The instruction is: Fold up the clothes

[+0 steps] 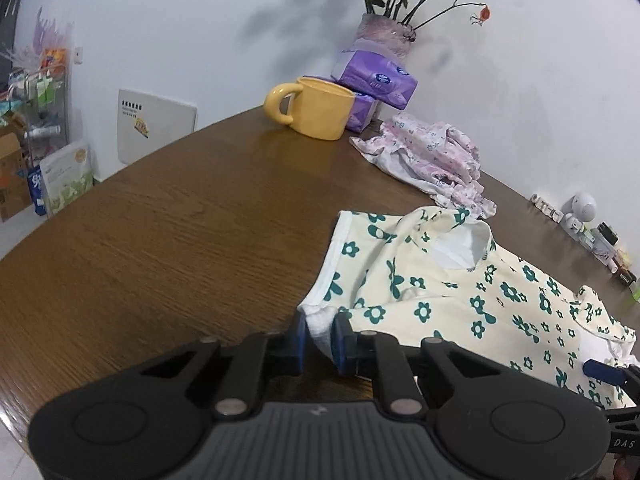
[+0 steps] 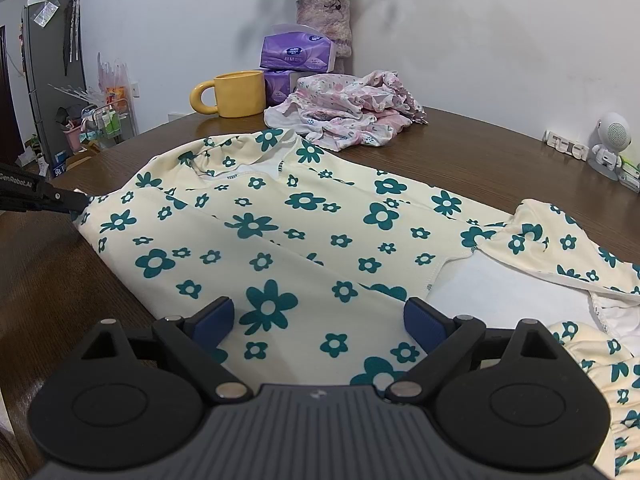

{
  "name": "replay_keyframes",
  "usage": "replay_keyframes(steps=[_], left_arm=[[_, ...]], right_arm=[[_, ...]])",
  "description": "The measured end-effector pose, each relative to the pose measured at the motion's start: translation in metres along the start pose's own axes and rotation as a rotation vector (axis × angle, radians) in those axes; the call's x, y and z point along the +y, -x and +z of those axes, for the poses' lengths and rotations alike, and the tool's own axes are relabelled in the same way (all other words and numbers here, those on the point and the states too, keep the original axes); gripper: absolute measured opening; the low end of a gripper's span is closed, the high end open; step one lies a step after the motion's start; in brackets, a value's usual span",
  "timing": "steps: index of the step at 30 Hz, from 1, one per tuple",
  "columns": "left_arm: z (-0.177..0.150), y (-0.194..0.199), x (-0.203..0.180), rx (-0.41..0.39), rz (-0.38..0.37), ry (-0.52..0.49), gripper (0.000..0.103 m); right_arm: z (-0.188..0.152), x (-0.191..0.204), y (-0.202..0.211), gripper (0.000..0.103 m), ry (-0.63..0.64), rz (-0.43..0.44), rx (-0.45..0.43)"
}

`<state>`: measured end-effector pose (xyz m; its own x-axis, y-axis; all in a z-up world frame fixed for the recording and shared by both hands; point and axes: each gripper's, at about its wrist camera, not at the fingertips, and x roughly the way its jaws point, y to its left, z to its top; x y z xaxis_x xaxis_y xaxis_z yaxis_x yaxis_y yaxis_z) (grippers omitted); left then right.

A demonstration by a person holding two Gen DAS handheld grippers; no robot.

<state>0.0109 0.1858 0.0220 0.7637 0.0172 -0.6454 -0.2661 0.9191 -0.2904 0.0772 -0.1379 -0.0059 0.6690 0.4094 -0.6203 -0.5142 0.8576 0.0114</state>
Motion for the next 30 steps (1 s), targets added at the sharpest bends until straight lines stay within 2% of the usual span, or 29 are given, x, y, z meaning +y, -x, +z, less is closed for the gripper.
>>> replay_keyframes(steps=[3, 5, 7, 10, 12, 14, 17, 19, 20, 23, 24, 26, 30], left_arm=[[0.002, 0.001, 0.006, 0.004, -0.022, 0.048, 0.018], [0.004, 0.002, 0.01, 0.007, -0.037, 0.077, 0.031], [0.004, 0.002, 0.01, 0.006, -0.043, 0.082, 0.034], [0.004, 0.0, 0.01, 0.007, -0.047, 0.085, 0.031], [0.005, -0.002, 0.01, 0.007, -0.034, 0.076, 0.02], [0.004, -0.003, 0.01, 0.006, -0.02, 0.068, 0.015], [0.004, -0.003, 0.008, 0.004, -0.001, 0.05, 0.016], [0.005, -0.001, 0.007, -0.007, 0.013, 0.049, 0.026], [0.005, 0.004, 0.003, -0.045, 0.039, 0.029, 0.034], [0.008, 0.019, -0.009, -0.16, 0.112, -0.038, 0.045], [0.008, 0.024, -0.018, -0.192, 0.113, -0.088, 0.047], [0.008, 0.027, -0.036, -0.204, 0.055, -0.181, 0.047], [0.001, 0.013, -0.073, -0.12, -0.114, -0.298, 0.046]], right_arm=[[0.0, 0.0, 0.0, 0.093, 0.0, 0.0, 0.0], [0.0, 0.0, 0.0, 0.094, -0.001, -0.001, 0.0], [0.0, 0.0, 0.0, 0.094, -0.001, -0.001, 0.001], [0.0, 0.0, 0.0, 0.095, -0.001, -0.002, 0.001], [0.0, 0.0, 0.0, 0.095, -0.001, -0.002, 0.001], [0.0, 0.0, 0.0, 0.095, -0.002, -0.003, 0.002], [0.0, 0.0, 0.0, 0.095, -0.002, -0.003, 0.002], [0.0, 0.0, 0.0, 0.095, -0.002, -0.004, 0.002], [0.0, -0.001, 0.0, 0.095, -0.003, -0.004, 0.003], [0.0, -0.001, 0.0, 0.096, -0.004, -0.004, 0.003], [0.0, -0.001, 0.0, 0.096, -0.004, -0.005, 0.003], [0.0, -0.001, -0.001, 0.096, -0.005, -0.005, 0.004], [0.0, -0.001, 0.0, 0.096, -0.005, -0.007, 0.004]])
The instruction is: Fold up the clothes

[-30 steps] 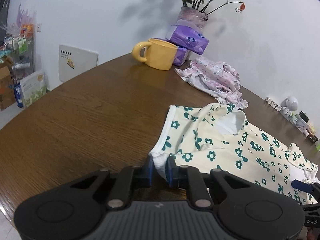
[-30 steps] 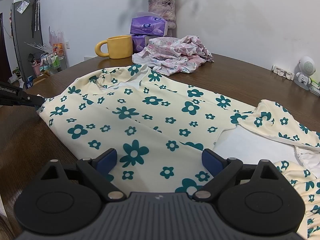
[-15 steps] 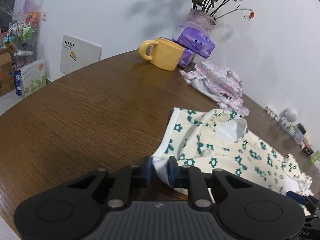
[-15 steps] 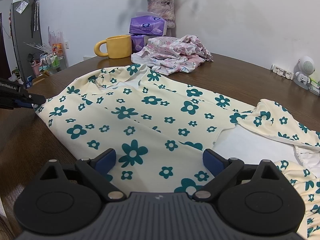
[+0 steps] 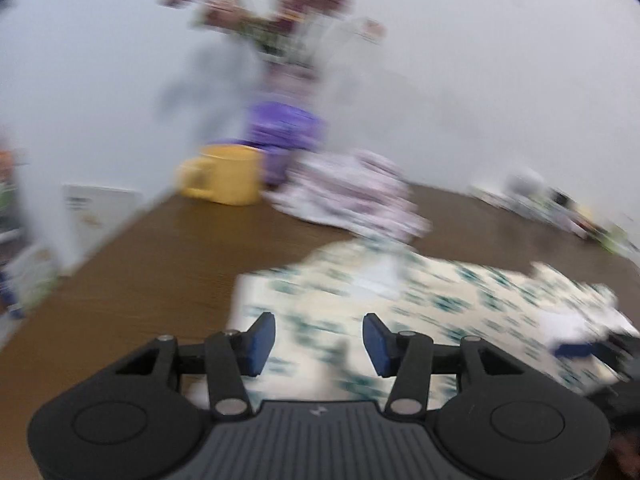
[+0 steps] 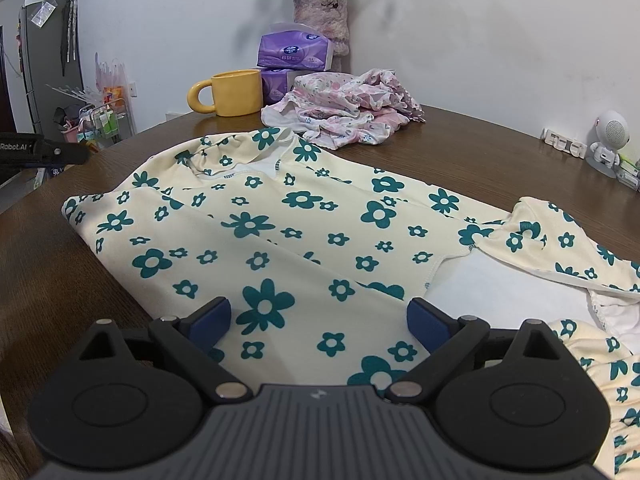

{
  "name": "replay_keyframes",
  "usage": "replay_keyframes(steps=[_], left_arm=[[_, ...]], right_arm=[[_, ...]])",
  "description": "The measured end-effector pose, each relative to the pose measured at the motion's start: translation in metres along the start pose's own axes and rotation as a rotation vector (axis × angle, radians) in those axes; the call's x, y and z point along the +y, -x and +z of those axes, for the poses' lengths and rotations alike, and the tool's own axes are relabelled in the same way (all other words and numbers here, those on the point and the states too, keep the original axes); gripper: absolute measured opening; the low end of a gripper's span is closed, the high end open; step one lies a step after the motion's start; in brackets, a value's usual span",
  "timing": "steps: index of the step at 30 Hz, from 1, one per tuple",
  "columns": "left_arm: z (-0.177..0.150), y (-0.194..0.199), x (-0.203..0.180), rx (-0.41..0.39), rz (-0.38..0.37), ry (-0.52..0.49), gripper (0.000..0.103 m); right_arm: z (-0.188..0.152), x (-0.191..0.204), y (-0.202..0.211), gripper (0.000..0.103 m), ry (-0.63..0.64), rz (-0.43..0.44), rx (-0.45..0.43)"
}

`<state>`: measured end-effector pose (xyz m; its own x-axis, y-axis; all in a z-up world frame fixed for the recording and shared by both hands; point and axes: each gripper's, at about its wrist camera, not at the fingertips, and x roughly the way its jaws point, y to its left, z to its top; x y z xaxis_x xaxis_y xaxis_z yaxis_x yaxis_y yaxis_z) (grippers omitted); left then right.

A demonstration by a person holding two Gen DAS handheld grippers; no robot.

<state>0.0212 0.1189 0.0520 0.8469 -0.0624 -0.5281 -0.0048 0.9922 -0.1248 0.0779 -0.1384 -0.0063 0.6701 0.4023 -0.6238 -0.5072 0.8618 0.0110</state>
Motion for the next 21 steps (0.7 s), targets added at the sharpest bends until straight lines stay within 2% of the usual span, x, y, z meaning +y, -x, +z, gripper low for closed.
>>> replay_keyframes(steps=[2, 6, 11, 21], left_arm=[[-0.002, -0.011, -0.016, 0.032, -0.063, -0.036, 0.046], [-0.007, -0.033, -0.037, 0.077, -0.117, -0.055, 0.046], [-0.017, -0.05, -0.038, 0.129, -0.101, -0.048, 0.045], [-0.02, -0.05, -0.045, 0.112, -0.083, -0.08, 0.048]], right_arm=[[0.0, 0.0, 0.0, 0.096, 0.0, -0.001, 0.0], [0.0, 0.0, 0.0, 0.097, -0.002, -0.001, 0.001], [0.0, -0.001, -0.001, 0.098, -0.007, 0.0, 0.003], [0.0, -0.002, -0.001, 0.099, -0.016, 0.0, 0.006]])
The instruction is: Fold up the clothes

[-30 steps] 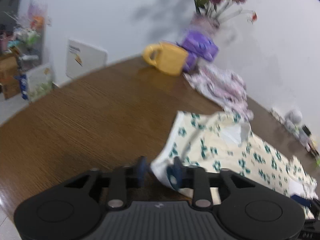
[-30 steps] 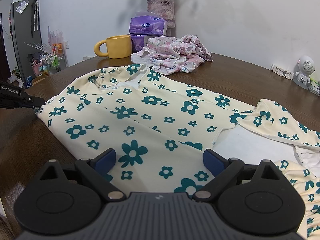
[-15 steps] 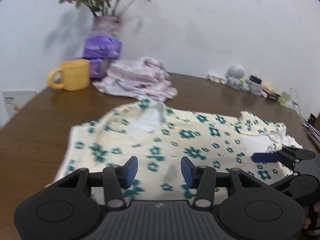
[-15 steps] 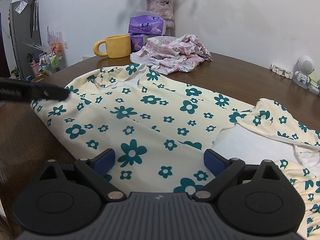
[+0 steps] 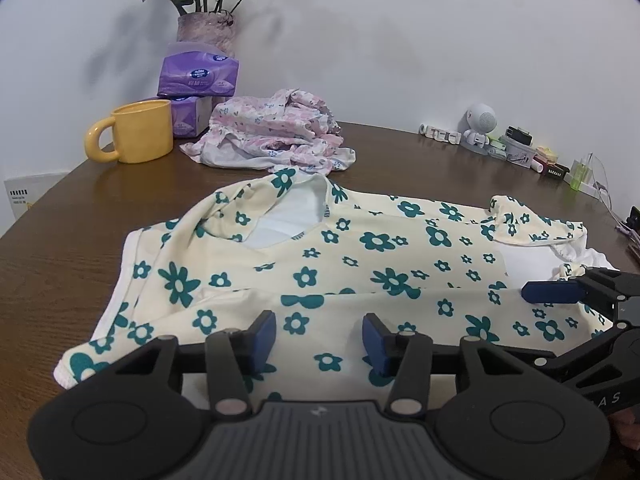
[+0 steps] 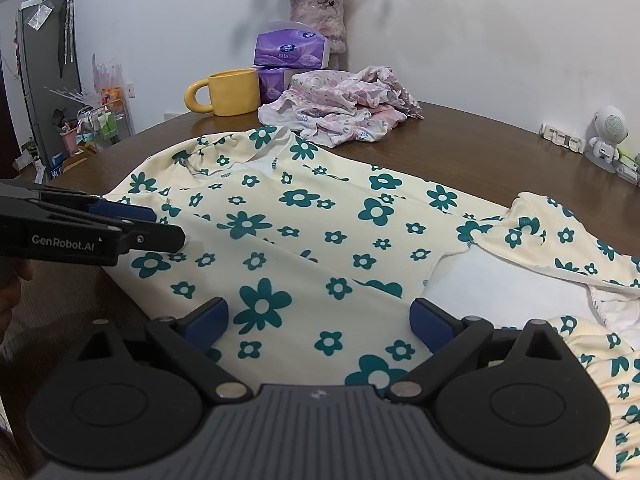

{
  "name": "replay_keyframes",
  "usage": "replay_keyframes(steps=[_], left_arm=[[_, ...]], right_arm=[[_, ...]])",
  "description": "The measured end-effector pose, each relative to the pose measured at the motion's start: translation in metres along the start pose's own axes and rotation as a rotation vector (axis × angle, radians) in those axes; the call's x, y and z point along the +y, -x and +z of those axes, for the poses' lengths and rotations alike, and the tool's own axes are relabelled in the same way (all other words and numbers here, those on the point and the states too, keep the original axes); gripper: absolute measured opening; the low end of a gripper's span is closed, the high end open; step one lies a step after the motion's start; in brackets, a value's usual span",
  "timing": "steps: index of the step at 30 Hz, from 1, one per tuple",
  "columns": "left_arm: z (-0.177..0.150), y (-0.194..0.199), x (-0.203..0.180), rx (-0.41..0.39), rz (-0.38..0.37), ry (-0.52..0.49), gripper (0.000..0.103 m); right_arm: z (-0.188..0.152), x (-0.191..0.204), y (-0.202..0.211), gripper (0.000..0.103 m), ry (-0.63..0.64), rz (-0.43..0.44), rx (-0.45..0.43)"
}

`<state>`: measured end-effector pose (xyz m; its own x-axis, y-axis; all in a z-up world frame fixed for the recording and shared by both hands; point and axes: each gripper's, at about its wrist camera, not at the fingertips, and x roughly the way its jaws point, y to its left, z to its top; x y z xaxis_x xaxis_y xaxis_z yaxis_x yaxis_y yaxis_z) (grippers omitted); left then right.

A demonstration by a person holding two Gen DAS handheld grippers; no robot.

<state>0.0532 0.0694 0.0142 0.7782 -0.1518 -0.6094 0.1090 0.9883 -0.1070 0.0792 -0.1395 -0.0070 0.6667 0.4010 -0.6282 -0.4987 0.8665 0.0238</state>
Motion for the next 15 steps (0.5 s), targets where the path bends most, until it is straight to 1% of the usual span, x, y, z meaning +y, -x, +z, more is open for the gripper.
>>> replay_keyframes(steps=[4, 6, 8, 9, 11, 14, 15], left_arm=[[-0.001, 0.0, -0.002, -0.002, -0.002, -0.009, 0.054], [0.0, -0.001, -0.003, 0.0, -0.009, -0.008, 0.059], [0.001, -0.002, -0.005, 0.005, -0.022, -0.01, 0.07], [0.0, -0.002, -0.006, 0.007, -0.027, -0.012, 0.073], [0.0, -0.003, -0.009, 0.009, -0.037, -0.015, 0.083], [0.0, -0.004, -0.01, 0.011, -0.054, -0.005, 0.091], [-0.001, -0.004, -0.01, 0.01, -0.06, 0.001, 0.092]], right_arm=[[0.0, 0.0, 0.0, 0.1, -0.001, -0.003, 0.002], [0.0, 0.0, -0.001, 0.101, -0.003, -0.005, 0.003], [0.0, -0.001, -0.001, 0.102, -0.006, -0.006, 0.005], [0.0, -0.001, -0.001, 0.102, -0.009, -0.007, 0.005], [0.0, -0.001, -0.001, 0.102, -0.009, -0.008, 0.005], [0.0, -0.001, -0.002, 0.102, -0.011, -0.011, 0.006], [0.0, -0.001, -0.002, 0.102, -0.012, -0.013, 0.006]])
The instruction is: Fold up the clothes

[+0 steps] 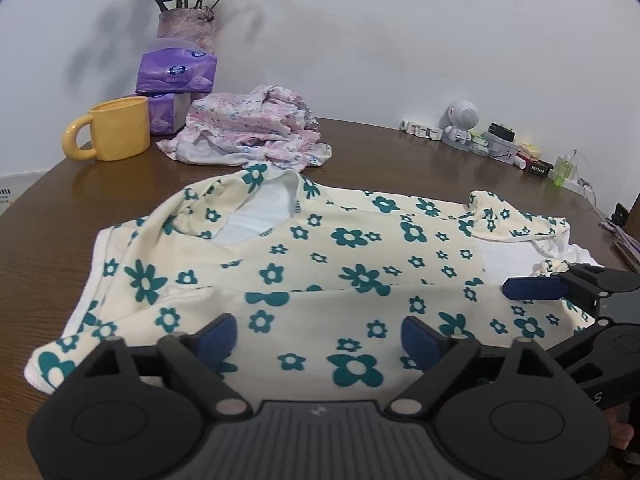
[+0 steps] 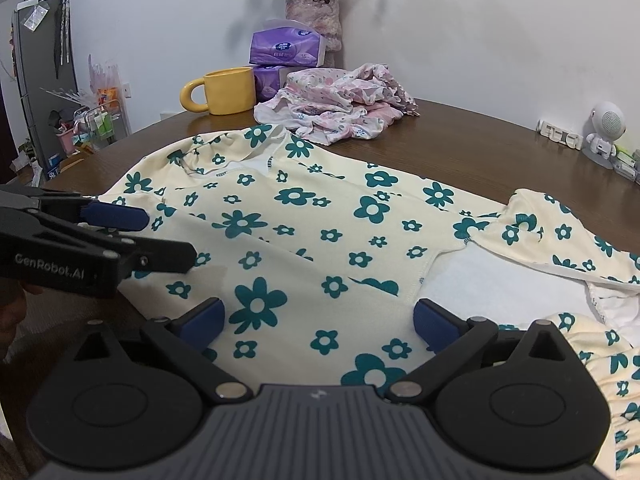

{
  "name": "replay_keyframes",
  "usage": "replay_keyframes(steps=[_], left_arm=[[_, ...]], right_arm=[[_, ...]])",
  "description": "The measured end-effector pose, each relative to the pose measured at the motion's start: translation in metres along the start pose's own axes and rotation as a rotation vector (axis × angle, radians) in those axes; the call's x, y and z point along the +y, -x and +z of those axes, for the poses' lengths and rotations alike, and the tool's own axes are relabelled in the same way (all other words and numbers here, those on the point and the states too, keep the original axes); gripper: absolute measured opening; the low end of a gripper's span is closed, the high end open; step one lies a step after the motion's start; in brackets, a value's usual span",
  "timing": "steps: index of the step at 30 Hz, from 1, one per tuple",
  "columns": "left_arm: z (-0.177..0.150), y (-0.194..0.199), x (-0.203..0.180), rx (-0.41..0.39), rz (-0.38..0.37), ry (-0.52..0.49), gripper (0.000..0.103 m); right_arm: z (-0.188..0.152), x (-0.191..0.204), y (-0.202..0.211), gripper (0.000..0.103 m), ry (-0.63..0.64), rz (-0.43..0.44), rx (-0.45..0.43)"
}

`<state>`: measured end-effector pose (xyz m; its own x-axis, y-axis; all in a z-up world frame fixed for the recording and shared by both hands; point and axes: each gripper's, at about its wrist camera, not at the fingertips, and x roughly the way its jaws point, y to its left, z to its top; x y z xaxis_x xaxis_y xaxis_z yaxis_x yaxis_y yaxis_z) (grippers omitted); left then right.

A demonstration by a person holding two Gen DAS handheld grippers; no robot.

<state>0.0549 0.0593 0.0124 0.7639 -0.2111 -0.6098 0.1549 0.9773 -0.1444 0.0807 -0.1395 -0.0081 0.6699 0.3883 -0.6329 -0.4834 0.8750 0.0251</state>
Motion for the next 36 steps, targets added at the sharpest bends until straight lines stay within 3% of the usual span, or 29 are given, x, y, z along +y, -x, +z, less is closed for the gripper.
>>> replay_keyframes(steps=[6, 15, 22, 25, 28, 31, 36], left_arm=[[0.0, -0.001, 0.003, 0.003, -0.041, 0.017, 0.103], [0.001, -0.001, 0.003, 0.031, -0.062, -0.035, 0.103], [0.017, 0.002, 0.007, 0.064, -0.07, -0.008, 0.102], [0.035, 0.017, 0.003, -0.005, -0.063, -0.101, 0.102], [0.062, 0.023, -0.001, -0.027, -0.083, -0.161, 0.102], [0.096, 0.018, -0.003, -0.012, -0.098, -0.207, 0.102], [0.152, -0.011, -0.006, 0.042, -0.036, -0.329, 0.102]], right_arm=[[0.0, 0.0, 0.0, 0.102, -0.007, -0.01, 0.001], [0.0, -0.001, 0.0, 0.102, -0.014, -0.016, 0.002], [0.002, -0.006, 0.005, 0.103, -0.023, 0.012, -0.002], [0.01, -0.021, 0.021, 0.103, -0.029, 0.027, -0.035], [0.023, -0.045, 0.041, 0.103, 0.009, -0.01, -0.069], [0.04, -0.075, 0.052, 0.103, 0.053, -0.05, -0.063], [0.077, -0.13, 0.06, 0.103, 0.134, -0.082, -0.021]])
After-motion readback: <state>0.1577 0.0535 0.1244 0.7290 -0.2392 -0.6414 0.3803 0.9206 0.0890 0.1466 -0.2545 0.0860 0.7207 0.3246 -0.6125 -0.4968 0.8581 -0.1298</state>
